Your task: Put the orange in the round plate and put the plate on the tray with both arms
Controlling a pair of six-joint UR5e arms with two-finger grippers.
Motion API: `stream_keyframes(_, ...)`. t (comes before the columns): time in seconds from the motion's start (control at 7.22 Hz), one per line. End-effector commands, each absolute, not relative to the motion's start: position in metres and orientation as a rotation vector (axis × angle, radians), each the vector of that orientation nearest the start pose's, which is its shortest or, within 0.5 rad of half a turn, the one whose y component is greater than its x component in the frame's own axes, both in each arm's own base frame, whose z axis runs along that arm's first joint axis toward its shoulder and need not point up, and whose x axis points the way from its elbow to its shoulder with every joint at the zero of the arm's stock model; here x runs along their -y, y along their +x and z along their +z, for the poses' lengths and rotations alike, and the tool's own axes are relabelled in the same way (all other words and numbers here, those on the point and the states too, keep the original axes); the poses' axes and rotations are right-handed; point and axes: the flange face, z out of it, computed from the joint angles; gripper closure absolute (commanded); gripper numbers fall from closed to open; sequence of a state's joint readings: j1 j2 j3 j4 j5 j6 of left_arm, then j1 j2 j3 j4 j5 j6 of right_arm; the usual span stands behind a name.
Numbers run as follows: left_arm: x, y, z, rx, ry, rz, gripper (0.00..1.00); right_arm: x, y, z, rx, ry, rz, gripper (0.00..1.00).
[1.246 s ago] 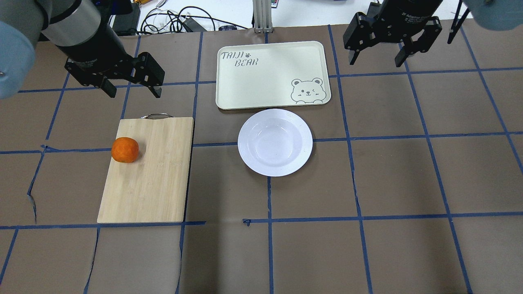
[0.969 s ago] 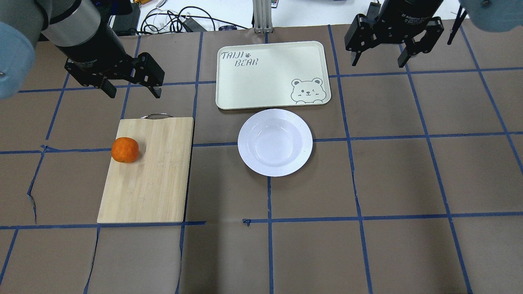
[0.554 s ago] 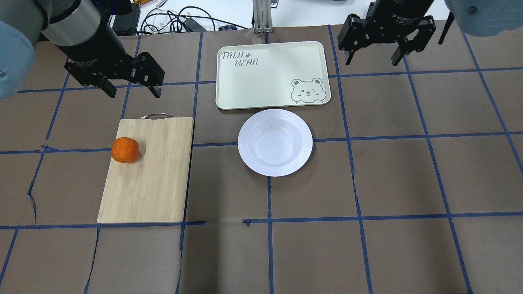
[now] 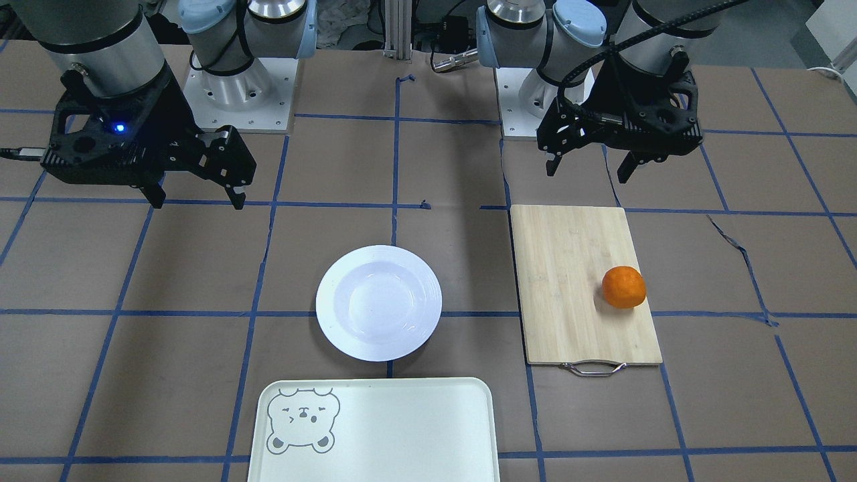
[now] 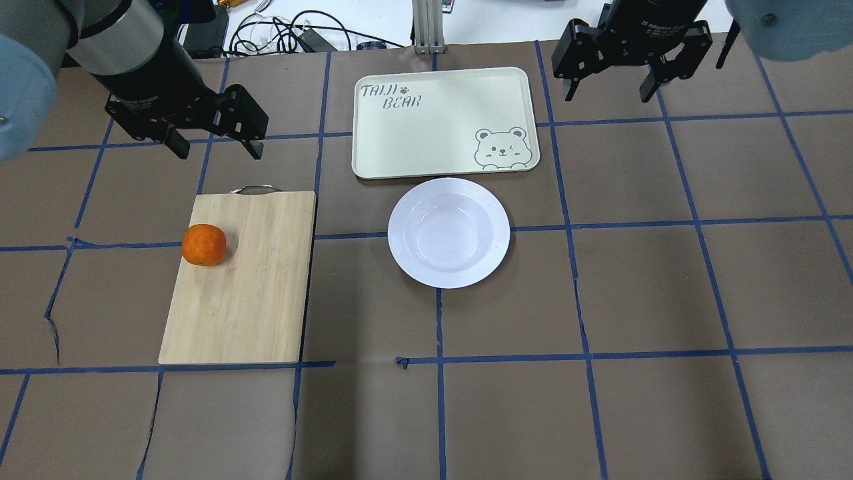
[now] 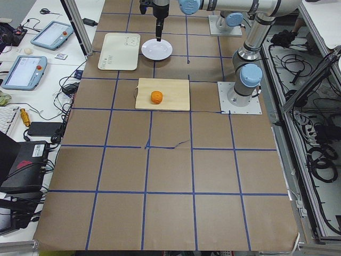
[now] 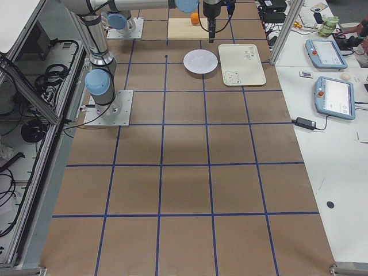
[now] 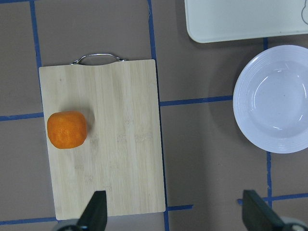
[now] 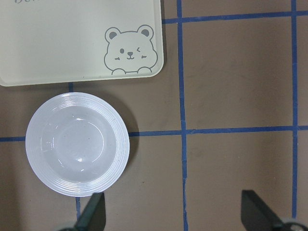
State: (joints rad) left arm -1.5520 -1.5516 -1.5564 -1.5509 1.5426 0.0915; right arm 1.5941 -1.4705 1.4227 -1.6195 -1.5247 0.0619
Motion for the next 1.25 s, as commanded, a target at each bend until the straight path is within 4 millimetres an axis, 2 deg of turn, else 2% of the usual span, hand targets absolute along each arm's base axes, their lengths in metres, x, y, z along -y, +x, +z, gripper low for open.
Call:
stream_keyframes(0.0,0.491,-0.126,0.504,-3.165,0.115,-0.08,0.0,0.539,0.151,0.515,-3.089,0.054,-0.149,0.0)
stream_keyframes(0.69,0.494,-0.123,0.506,-3.16,0.108,-0.085,0.0,0.539,0.151,0.515,-3.088,0.072,-0.148,0.0)
stream_keyframes(0.97,0.493,-0.121,0.499,-3.149,0.104,-0.047,0.0,0.539,0.151,0.516,-3.088,0.075,-0.15,0.0)
stream_keyframes(1.11,0.497,-0.112,0.49,-3.111,0.088,-0.012,0.0,0.539,0.151,0.516,-3.088,0.075,-0.15,0.0)
